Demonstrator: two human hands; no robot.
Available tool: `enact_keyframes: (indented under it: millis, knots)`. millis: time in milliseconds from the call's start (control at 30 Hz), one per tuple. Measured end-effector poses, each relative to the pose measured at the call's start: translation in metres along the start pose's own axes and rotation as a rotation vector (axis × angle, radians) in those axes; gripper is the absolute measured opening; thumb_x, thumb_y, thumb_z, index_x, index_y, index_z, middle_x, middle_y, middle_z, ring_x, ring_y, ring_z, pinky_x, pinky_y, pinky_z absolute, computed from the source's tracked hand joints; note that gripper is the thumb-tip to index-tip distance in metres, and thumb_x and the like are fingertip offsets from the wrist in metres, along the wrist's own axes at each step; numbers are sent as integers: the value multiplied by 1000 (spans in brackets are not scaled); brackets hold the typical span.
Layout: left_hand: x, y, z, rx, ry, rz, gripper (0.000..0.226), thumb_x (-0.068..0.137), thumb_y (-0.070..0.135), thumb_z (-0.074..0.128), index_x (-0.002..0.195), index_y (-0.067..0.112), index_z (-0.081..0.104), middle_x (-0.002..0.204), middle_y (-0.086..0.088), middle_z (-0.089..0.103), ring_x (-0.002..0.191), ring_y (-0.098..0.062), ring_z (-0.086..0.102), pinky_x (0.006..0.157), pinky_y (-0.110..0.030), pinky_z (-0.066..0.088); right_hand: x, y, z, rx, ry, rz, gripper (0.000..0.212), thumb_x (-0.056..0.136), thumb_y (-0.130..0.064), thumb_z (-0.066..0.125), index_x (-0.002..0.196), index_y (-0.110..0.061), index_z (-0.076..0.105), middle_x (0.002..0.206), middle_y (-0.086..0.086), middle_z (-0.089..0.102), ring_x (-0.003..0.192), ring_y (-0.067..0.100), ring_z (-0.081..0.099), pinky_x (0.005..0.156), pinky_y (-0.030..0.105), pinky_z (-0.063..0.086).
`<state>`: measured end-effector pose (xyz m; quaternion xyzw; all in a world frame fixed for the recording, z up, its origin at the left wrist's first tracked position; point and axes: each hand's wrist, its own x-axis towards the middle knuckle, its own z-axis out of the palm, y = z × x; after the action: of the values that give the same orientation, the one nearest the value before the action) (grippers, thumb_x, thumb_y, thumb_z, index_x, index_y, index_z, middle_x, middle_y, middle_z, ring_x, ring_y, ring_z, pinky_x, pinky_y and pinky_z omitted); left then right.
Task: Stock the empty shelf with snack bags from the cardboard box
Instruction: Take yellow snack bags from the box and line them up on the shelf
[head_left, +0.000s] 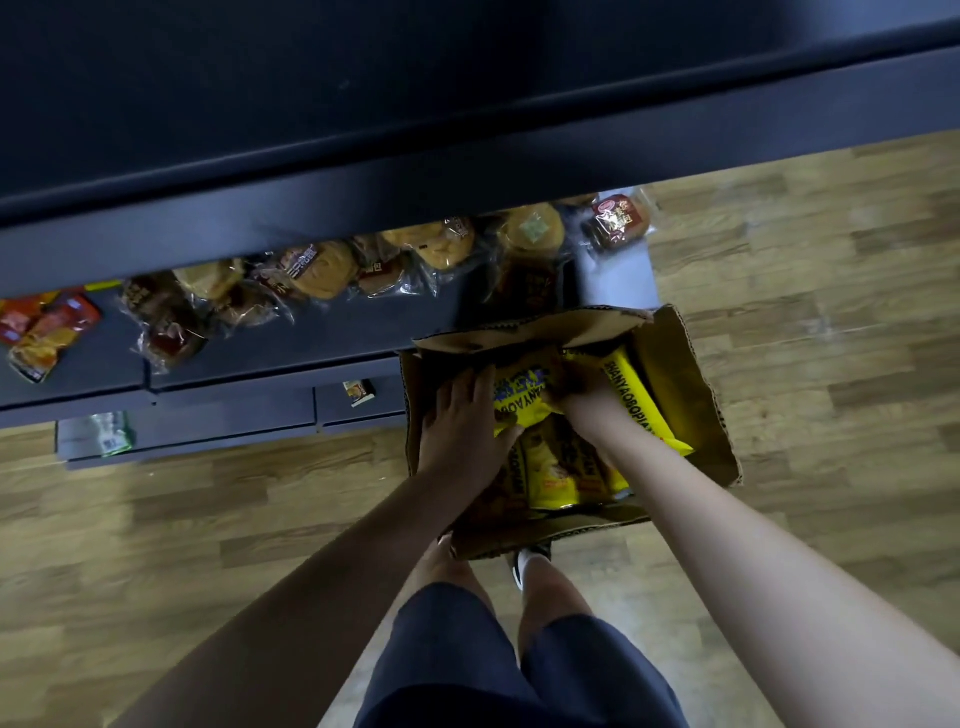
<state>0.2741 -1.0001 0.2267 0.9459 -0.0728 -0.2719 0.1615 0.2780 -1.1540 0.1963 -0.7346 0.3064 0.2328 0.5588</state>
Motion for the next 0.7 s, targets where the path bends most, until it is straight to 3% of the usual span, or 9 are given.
enact_keyframes:
  millis: [133, 233, 300, 433, 567, 700]
  knots:
    - [5, -1, -6, 80, -82, 107, 98, 80, 56, 61, 151, 25, 2, 153, -4, 24, 140, -27, 23, 110, -45, 28, -8, -6, -18, -67, -103, -51, 45, 90, 0, 54, 133, -13, 50, 118, 3, 58, 104, 14, 49, 88, 26, 39]
    - [3, 4, -10, -50, -224, 142, 103, 79, 53, 65, 147, 39, -12, 151, -6, 24, 134, -32, 36, 102, -49, 40, -10, -15, -21, -153, -160, -120, 39, 90, -1, 53, 128, -12, 54, 109, 1, 57, 101, 13, 49, 78, 21, 41]
    - [-1, 6, -10, -33, -221, 145, 97, 82, 48, 62, 145, 44, -12, 144, -9, 29, 124, -35, 45, 95, -47, 45, -8, -19, -17, -157, -115, -164, 33, 89, -3, 55, 122, -10, 58, 110, 4, 61, 103, 18, 55, 81, 27, 44]
    - [-6, 8, -8, 114, -160, 61, 74, 90, 42, 52, 148, 37, 5, 137, -12, 31, 116, -38, 51, 86, -42, 45, -5, -14, -12, -314, 33, -190, 28, 90, -6, 53, 116, -6, 61, 119, 13, 63, 112, 26, 56, 80, 26, 40]
    - [-12, 8, -3, 114, -122, -117, 58, 96, 44, 42, 145, 24, 18, 134, -16, 34, 112, -38, 52, 77, -38, 44, -9, 0, -13, -560, 6, -88, 40, 86, -1, 47, 125, -4, 52, 124, 20, 58, 114, 34, 53, 85, 30, 42]
    - [-14, 7, 3, 152, -90, -180, 62, 98, 43, 37, 147, 12, 15, 137, -20, 28, 122, -37, 41, 79, -40, 45, -12, 4, -8, -744, -58, -81, 40, 91, -18, 50, 128, -6, 45, 117, 20, 60, 106, 36, 57, 79, 36, 46]
